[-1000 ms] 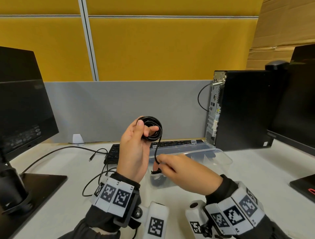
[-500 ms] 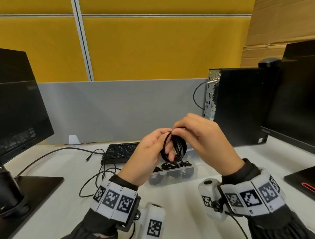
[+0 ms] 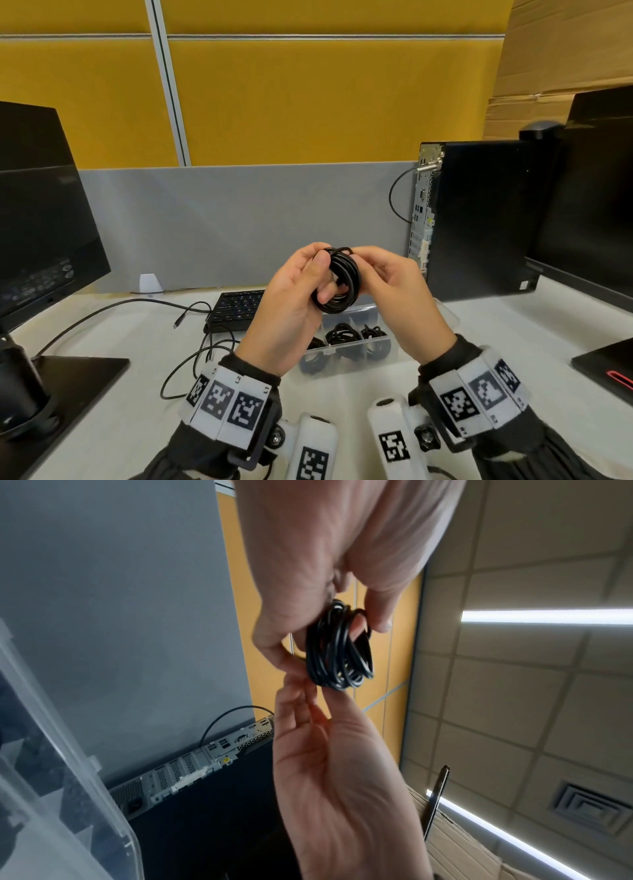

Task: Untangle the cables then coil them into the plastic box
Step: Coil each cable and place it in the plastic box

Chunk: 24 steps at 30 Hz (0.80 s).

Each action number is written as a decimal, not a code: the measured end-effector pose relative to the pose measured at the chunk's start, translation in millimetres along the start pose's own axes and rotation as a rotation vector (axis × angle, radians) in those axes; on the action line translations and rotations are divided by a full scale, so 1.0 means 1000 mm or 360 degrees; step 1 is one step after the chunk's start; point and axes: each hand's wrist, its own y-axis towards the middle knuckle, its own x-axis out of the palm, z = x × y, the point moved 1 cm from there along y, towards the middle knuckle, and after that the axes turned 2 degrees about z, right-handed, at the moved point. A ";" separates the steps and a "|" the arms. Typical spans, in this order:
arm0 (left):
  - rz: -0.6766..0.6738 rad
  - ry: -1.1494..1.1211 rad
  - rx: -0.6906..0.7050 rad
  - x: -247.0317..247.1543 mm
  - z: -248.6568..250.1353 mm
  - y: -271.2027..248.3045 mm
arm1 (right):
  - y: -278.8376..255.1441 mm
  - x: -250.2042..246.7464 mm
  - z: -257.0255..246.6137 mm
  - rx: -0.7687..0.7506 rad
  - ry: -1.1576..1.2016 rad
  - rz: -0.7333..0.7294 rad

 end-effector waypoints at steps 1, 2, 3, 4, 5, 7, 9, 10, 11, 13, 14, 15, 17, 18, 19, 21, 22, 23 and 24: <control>0.0037 0.0051 0.0022 0.000 0.000 0.000 | -0.001 0.001 -0.002 0.0092 0.0198 -0.0030; 0.0067 0.0110 0.0049 0.000 0.000 0.000 | -0.002 0.001 -0.003 0.0154 0.0336 -0.0056; 0.0083 0.0166 0.0077 0.001 0.000 0.000 | -0.002 0.001 -0.004 0.0195 0.0428 -0.0085; 0.0087 0.0209 0.0101 0.001 -0.001 0.000 | -0.002 0.001 -0.004 0.0226 0.0498 -0.0110; 0.0084 0.0241 0.0115 0.001 -0.001 0.000 | -0.003 0.001 -0.003 0.0256 0.0561 -0.0127; 0.0078 0.0288 0.0122 -0.001 -0.003 0.001 | -0.003 0.000 -0.002 0.0324 0.0663 -0.0156; 0.0077 0.0299 0.0126 -0.003 -0.004 0.001 | -0.002 0.000 -0.001 0.0412 0.0752 -0.0193; 0.0080 0.0287 0.0125 -0.005 -0.005 0.002 | -0.002 0.000 -0.001 0.0464 0.0809 -0.0215; 0.0085 0.0262 0.0120 -0.006 -0.005 0.002 | -0.003 0.000 -0.001 0.0515 0.0864 -0.0234; 0.0083 0.0206 0.0105 -0.008 -0.005 0.003 | -0.003 0.002 0.000 0.0585 0.0935 -0.0245; 0.0075 0.0198 0.0103 -0.008 -0.006 0.004 | -0.003 0.004 0.000 0.0605 0.0954 -0.0243; 0.0077 0.0203 0.0108 -0.009 -0.006 0.004 | -0.004 0.006 0.000 0.0629 0.0977 -0.0237; 0.0108 0.0249 0.0149 -0.009 -0.009 0.004 | -0.005 0.008 0.002 0.0690 0.1036 -0.0218; 0.0137 0.0289 0.0180 -0.009 -0.010 0.004 | -0.005 0.009 0.002 0.0708 0.1063 -0.0208; 0.0160 0.0333 0.0213 -0.009 -0.011 0.004 | -0.005 0.010 0.002 0.0716 0.1080 -0.0192; 0.0177 0.0405 0.0259 -0.009 -0.014 0.004 | -0.005 0.009 0.003 0.0718 0.1100 -0.0146; 0.0181 0.0421 0.0272 -0.009 -0.014 0.004 | -0.005 0.009 0.003 0.0727 0.1125 -0.0128; 0.0187 0.0430 0.0283 -0.009 -0.015 0.005 | -0.005 0.010 0.003 0.0741 0.1159 -0.0122; 0.0197 0.0439 0.0299 -0.009 -0.015 0.005 | -0.005 0.010 0.003 0.0756 0.1193 -0.0126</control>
